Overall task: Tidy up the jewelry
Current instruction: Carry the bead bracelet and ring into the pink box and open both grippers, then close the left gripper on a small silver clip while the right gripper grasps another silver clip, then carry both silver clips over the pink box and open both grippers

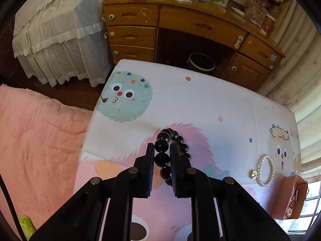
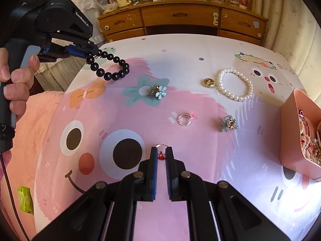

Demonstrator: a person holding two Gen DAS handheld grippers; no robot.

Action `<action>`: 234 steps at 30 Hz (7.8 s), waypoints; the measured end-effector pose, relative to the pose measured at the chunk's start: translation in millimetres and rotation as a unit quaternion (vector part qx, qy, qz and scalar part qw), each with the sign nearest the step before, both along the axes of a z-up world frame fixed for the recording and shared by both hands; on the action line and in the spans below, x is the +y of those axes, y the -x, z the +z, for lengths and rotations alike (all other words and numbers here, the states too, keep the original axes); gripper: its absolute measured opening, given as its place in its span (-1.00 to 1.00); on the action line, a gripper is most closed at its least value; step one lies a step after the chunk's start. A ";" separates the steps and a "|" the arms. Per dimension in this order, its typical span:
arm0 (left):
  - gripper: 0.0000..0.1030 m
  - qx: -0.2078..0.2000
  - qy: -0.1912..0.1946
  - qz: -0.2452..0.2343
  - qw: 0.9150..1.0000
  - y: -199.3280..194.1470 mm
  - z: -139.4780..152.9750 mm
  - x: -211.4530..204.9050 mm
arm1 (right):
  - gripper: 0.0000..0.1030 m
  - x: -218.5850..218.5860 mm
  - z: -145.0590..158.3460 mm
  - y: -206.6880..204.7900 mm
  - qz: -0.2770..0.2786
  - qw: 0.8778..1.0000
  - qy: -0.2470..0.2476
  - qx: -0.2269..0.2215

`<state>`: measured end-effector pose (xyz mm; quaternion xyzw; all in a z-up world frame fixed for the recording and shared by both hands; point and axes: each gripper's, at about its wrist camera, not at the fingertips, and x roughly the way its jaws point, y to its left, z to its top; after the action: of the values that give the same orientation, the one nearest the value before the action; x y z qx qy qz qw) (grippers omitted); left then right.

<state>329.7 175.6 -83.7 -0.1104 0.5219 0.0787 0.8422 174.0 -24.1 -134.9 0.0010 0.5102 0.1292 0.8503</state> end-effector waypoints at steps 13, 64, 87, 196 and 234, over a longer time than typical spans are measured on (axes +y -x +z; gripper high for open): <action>-0.75 -0.017 0.025 -0.092 0.995 26.3 58.6 -52.9 | -0.86 -10.8 45.7 12.1 0.002 0.999 -0.028 -0.033; -0.57 -0.050 0.001 -0.215 0.975 71.4 136.3 -387.3 | -0.84 -319.9 108.7 14.0 -0.114 0.986 -0.097 -0.075; 0.48 -0.025 0.013 -0.144 0.989 59.4 124.8 -309.1 | -0.60 -291.3 90.1 1.8 -0.145 0.985 -0.094 -0.004; -0.77 -0.068 0.070 -0.258 0.961 66.1 -26.5 -105.8 | -0.65 -54.2 18.2 -8.7 -0.053 0.991 0.048 -0.116; -0.77 -0.107 0.104 -0.372 0.916 132.4 55.5 -313.1 | -0.65 -247.9 102.2 69.5 -0.177 0.974 -0.001 -0.142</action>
<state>197.3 -137.5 -28.2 -0.0030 0.4368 -0.3075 0.8454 104.6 -272.0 -32.6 0.0739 0.3761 -0.0238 0.9233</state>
